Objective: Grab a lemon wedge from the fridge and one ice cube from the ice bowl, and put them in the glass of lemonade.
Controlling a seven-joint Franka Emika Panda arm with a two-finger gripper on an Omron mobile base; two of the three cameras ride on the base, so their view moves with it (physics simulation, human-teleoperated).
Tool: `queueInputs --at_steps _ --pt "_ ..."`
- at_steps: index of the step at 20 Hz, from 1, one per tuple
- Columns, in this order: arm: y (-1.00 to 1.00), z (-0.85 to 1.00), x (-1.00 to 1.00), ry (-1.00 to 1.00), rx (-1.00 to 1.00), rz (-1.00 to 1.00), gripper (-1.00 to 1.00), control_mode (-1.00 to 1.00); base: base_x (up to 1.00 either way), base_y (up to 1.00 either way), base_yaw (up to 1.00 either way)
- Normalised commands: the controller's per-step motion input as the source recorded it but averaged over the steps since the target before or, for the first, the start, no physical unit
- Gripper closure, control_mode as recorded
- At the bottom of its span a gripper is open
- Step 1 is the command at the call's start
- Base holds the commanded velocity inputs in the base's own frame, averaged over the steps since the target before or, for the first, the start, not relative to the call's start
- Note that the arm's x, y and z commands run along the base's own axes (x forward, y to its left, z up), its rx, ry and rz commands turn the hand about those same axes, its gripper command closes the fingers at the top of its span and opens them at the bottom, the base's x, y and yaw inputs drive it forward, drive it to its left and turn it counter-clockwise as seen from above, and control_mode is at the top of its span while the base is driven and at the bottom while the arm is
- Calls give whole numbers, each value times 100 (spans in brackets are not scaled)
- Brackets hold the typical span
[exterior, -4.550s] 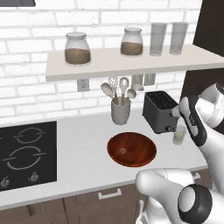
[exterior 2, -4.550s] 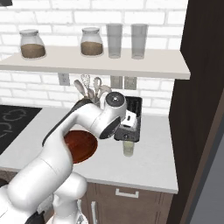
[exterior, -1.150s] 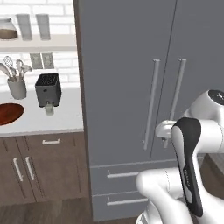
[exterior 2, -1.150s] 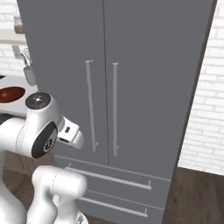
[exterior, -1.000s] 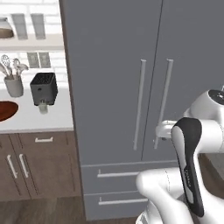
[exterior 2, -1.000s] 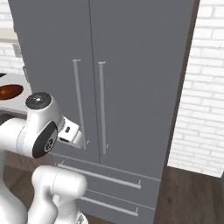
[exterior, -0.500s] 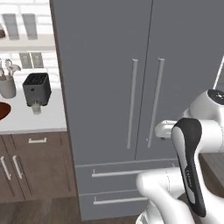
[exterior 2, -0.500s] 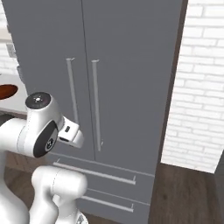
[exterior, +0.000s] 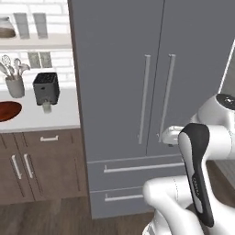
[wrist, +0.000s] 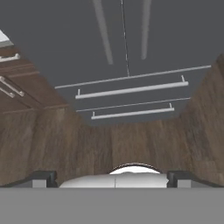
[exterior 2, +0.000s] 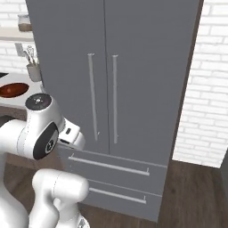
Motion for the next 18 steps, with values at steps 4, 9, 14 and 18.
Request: queueInputs --at_steps 4,9,14,18 --pt "0 0 0 0 0 0 -100 100 -65 -7 0" --pt "0 0 0 0 0 0 -100 100 8 -18 -1" --pt "0 0 0 0 0 0 -100 100 11 -13 -9" --pt "0 0 0 0 0 0 -100 100 0 0 -5"
